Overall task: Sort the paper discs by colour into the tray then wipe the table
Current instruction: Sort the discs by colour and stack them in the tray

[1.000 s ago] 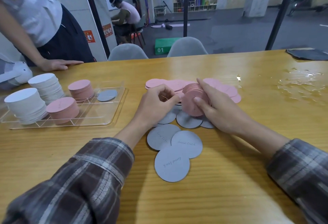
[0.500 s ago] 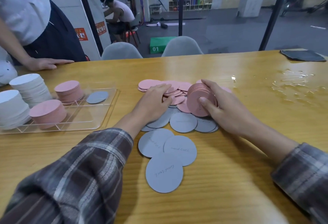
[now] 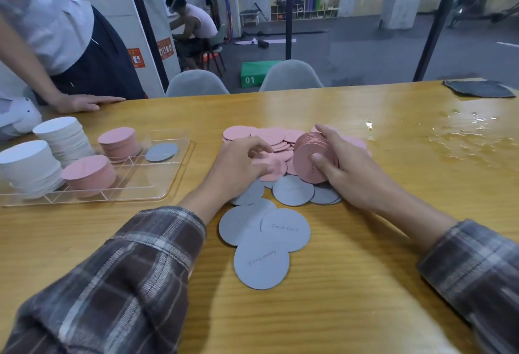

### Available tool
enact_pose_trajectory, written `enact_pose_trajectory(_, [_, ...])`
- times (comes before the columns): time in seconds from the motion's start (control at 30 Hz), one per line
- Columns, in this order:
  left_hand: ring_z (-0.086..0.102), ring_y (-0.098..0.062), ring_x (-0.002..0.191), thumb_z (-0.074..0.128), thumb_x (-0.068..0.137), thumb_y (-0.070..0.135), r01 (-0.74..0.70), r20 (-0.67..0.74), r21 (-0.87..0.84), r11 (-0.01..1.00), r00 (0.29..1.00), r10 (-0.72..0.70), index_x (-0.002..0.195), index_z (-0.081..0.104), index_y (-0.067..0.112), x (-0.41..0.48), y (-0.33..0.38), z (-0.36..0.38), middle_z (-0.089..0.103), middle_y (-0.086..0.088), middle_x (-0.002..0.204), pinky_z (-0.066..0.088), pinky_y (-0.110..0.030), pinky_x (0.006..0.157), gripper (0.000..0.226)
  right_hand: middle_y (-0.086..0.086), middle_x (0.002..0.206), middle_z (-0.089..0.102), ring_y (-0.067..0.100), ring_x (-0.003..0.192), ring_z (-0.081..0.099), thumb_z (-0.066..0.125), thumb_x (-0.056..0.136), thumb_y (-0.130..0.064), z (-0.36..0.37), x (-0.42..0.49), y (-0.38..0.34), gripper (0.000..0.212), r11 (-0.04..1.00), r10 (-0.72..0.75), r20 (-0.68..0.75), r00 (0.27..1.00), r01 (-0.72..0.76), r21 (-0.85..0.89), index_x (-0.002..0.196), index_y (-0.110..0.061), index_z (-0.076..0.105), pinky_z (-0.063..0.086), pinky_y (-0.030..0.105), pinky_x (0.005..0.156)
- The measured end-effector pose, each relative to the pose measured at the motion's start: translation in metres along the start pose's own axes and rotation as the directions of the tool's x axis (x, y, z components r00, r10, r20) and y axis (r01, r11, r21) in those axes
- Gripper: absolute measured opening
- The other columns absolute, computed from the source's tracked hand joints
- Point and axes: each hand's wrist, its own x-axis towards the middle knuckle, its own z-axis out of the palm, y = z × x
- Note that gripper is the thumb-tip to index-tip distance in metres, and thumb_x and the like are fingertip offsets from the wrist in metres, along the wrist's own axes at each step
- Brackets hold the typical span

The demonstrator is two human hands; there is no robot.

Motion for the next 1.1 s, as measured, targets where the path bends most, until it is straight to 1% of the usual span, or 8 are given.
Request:
enact_pose_trajectory(0.17, [0.066,-0.005,0.078,0.078,0.089,0.003,0.033,0.039,-0.282,0.959,0.999,-0.023,0.114,0.079,0.017,-0.007,0.008,-0.014,0.075,0.004,0.089,0.053,-0.015,0.079,0.029,0.001,0.152,0.049,0.018,0.140,0.041,0.048,0.108,-0.027,0.001,0.001,0.000,0.059,1.000,-0.007,0.012,1.000,0.007,0.011,0.162,-0.023,0.026,0.028,0.021,0.101])
enact_pose_trajectory(0.37, [0.067,-0.014,0.078,0.074,0.093,0.002,0.055,0.065,-0.462,0.885,0.997,-0.028,0.102,0.079,0.016,-0.011,0.023,-0.006,0.074,-0.013,0.100,0.055,-0.021,0.068,0.017,0.001,0.150,0.051,0.018,0.140,0.042,0.044,0.109,-0.027,0.002,0.001,0.000,0.053,0.996,-0.005,0.014,1.000,0.003,0.092,0.160,-0.027,0.030,0.031,0.028,0.111])
enact_pose_trajectory(0.53, [0.074,-0.030,0.077,0.083,0.086,0.011,0.040,-0.046,-0.423,0.905,0.997,-0.066,0.095,0.076,0.015,-0.013,0.028,0.015,0.075,-0.008,0.090,0.064,-0.039,0.076,0.012,-0.011,0.156,0.042,0.004,0.144,0.034,0.037,0.111,-0.029,0.002,-0.001,-0.006,0.049,0.980,-0.042,0.055,0.998,0.030,0.199,0.160,-0.025,0.031,0.025,0.026,0.120])
enact_pose_trajectory(0.63, [0.074,-0.027,0.078,0.086,0.083,0.016,0.034,-0.070,-0.413,0.910,0.995,-0.070,0.094,0.075,0.015,-0.013,0.028,0.019,0.076,-0.002,0.088,0.064,-0.046,0.079,0.016,-0.011,0.157,0.040,0.002,0.144,0.032,0.040,0.110,-0.031,0.003,-0.002,-0.009,0.053,0.985,-0.068,0.076,0.995,0.055,0.165,0.161,-0.022,0.028,0.023,0.024,0.121])
enact_pose_trajectory(0.73, [0.073,-0.014,0.087,0.088,0.082,0.022,0.009,-0.098,-0.351,0.936,0.994,-0.046,0.099,0.072,0.018,-0.015,0.030,0.022,0.075,0.006,0.093,0.062,-0.036,0.082,0.023,-0.003,0.159,0.040,0.010,0.147,0.033,0.051,0.107,-0.029,0.004,-0.002,-0.009,0.062,0.994,-0.099,0.091,0.991,0.094,0.055,0.162,-0.020,0.023,0.023,0.017,0.112])
enact_pose_trajectory(0.9, [0.060,-0.002,0.125,0.077,0.092,0.021,-0.022,0.031,-0.283,0.959,0.999,0.032,0.146,0.054,0.021,-0.017,0.026,0.019,0.066,0.009,0.133,0.053,-0.033,0.105,0.059,0.000,0.158,0.038,0.012,0.144,0.035,0.051,0.106,-0.022,0.007,-0.002,-0.012,0.069,0.993,-0.099,0.074,0.992,0.094,0.068,0.163,-0.017,0.012,0.022,0.012,0.107])
enact_pose_trajectory(1.0, [0.061,-0.006,0.126,0.069,0.094,0.016,-0.057,0.086,-0.169,0.984,0.994,0.073,0.153,0.049,0.021,-0.022,0.024,0.019,0.067,0.008,0.135,0.049,-0.036,0.111,0.062,0.003,0.164,0.030,0.022,0.147,0.029,0.049,0.107,-0.027,0.010,-0.004,-0.007,0.068,0.990,-0.113,0.116,0.987,0.121,-0.066,0.163,-0.013,0.012,0.016,0.022,0.117])
enact_pose_trajectory(1.1, [0.048,-0.013,0.140,0.059,0.103,0.014,-0.059,0.133,-0.058,0.997,0.989,0.066,0.162,0.033,0.015,-0.026,0.032,0.022,0.053,0.003,0.153,0.035,-0.023,0.116,0.065,0.001,0.165,0.028,0.028,0.137,0.029,0.044,0.107,-0.033,0.011,-0.007,-0.004,0.068,0.974,-0.090,0.138,0.986,0.116,-0.193,0.163,-0.013,0.011,0.019,0.034,0.116])
